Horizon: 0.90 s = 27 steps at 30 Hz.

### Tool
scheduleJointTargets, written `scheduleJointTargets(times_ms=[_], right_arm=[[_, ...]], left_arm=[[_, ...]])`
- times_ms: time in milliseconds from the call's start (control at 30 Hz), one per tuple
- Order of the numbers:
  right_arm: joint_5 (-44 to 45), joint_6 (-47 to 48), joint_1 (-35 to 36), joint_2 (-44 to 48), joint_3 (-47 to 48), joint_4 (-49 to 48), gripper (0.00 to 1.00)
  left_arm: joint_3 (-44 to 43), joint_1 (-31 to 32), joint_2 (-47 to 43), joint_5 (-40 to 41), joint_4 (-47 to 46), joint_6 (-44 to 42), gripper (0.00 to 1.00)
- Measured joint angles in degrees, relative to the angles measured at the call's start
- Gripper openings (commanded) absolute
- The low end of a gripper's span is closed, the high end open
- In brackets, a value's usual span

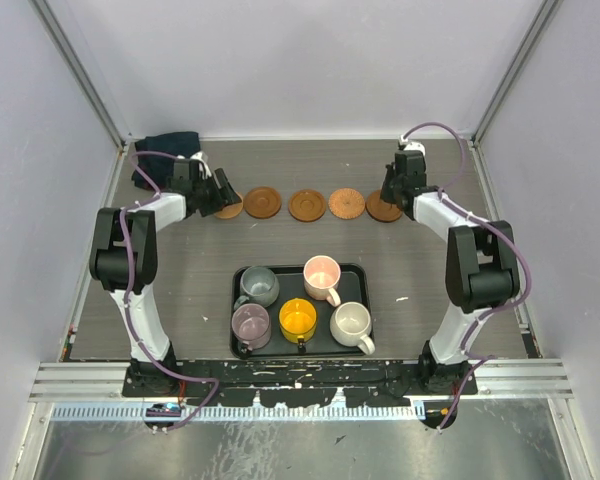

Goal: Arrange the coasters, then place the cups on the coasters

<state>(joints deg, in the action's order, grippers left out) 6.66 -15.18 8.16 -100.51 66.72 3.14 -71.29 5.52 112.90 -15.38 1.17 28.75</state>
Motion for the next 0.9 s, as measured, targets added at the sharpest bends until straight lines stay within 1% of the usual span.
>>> scheduleJointTargets(times_ms=[133, 267, 633, 900], right_arm=[[-1.07, -0.04, -0.04, -4.02, 1.62, -0.13, 0.01], [-1.51, -0.07, -0.11, -6.03, 1.92, -0.11, 0.01], [-1.60, -0.02, -1.05, -7.04, 1.97, -0.13, 0.01], [-1.57, -0.24, -2.21, -8.15, 1.97, -0.13, 0.01]], left_arm=[[-0.85, -0.04, 0.15, 0.17, 0.11, -0.57, 0.66], [-0.94, -0.24, 0.37, 0.28, 0.15, -0.98, 0.67], [-0.94, -1.31, 0.57, 2.01, 0.37, -0.96, 0.66], [-0.94, -1.36, 0.57, 1.75, 0.35, -0.92, 0.66]])
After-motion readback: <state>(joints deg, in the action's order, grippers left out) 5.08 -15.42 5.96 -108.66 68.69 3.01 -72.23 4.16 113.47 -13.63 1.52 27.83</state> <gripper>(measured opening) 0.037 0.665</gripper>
